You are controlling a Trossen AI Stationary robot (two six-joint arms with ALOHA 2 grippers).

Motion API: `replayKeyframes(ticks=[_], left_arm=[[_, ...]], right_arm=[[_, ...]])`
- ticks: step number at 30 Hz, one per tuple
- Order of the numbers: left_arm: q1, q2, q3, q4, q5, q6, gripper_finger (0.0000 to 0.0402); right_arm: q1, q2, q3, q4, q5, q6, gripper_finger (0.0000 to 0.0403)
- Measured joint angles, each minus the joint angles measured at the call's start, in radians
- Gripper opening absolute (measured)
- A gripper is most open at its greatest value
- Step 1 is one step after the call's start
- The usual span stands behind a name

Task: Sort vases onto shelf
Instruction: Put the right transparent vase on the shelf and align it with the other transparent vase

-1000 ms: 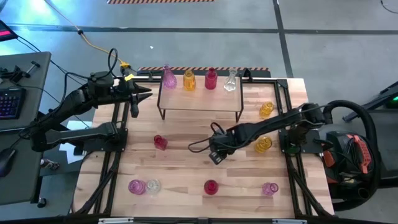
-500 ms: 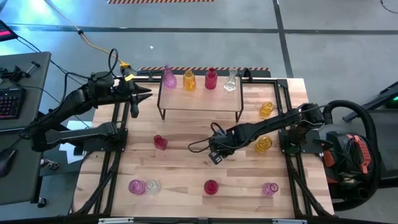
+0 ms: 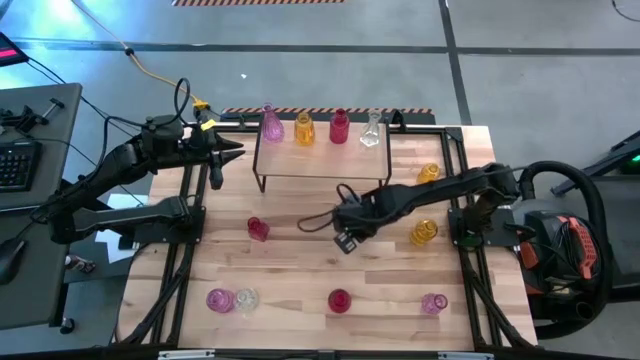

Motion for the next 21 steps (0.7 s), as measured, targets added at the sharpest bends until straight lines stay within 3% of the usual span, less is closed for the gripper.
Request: replayKeyframes(ticks=[13, 21], left_arm=[[0.0, 0.0, 0.0, 0.0, 0.0, 0.0, 0.0071], [0.0, 0.0, 0.0, 0.0, -0.003, 0.0, 0.0071]], right_arm=[[-0.097, -0.001, 0.36, -0.359, 0.166, -0.246, 0.0003], [-0.179, -0.003, 0.459, -0.443, 0.243, -0.447, 0.0004]])
